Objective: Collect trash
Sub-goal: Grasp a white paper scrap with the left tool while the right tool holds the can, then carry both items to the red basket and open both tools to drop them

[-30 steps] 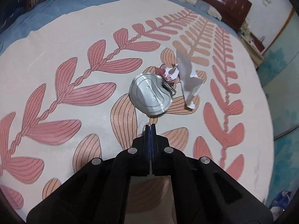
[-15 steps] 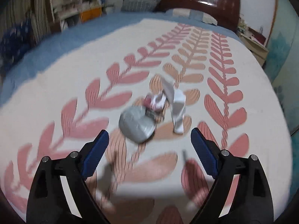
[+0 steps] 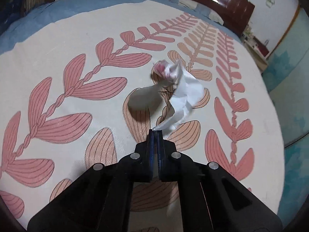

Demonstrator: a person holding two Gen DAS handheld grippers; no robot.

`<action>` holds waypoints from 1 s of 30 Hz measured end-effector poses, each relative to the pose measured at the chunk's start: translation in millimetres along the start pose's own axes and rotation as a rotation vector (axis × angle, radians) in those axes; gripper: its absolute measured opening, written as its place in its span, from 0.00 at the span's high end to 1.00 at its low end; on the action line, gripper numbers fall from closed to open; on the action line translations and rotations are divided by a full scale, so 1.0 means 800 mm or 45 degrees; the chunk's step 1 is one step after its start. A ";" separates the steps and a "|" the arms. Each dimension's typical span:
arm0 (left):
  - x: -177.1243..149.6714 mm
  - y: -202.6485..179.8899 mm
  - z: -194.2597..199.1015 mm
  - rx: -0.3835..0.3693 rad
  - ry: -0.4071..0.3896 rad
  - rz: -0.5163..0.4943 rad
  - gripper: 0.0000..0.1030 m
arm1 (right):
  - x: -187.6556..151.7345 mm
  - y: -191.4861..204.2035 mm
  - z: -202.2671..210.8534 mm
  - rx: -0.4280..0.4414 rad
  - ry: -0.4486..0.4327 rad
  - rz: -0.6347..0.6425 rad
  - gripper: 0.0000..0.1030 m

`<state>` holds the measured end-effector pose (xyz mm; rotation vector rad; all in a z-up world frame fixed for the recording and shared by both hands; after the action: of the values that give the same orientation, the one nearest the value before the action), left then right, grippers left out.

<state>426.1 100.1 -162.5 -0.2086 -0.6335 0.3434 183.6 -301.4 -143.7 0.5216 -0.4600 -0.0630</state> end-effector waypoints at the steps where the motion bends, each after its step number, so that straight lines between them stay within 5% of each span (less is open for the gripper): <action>1: -0.001 0.000 0.002 -0.009 -0.004 0.012 0.98 | -0.003 0.001 0.000 0.005 -0.003 0.001 0.66; 18: -0.028 -0.053 0.078 -0.176 -0.095 0.031 0.99 | -0.024 -0.062 0.042 0.000 -0.059 -0.095 0.66; 25: -0.094 -0.152 0.174 -0.306 -0.177 -0.227 0.99 | -0.023 -0.087 0.079 0.008 -0.153 -0.112 0.66; 30: -0.191 -0.260 0.255 -0.467 -0.190 -0.466 0.99 | -0.004 -0.114 0.144 -0.033 -0.317 -0.082 0.66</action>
<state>238.8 -131.2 -23.6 -0.4130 -0.8647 -0.1145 135.5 -434.0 -101.7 0.5054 -0.6845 -0.1971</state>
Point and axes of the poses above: each gripper's, at about its wrist camera, not at the fingertips, and z roughly against the way its jaws point, y to its left, x to its top, the point moved 5 cm from there along -z, roughly the way its jaws point, and after that the axes turned 1 degree about -x, right-handed, at the moved point
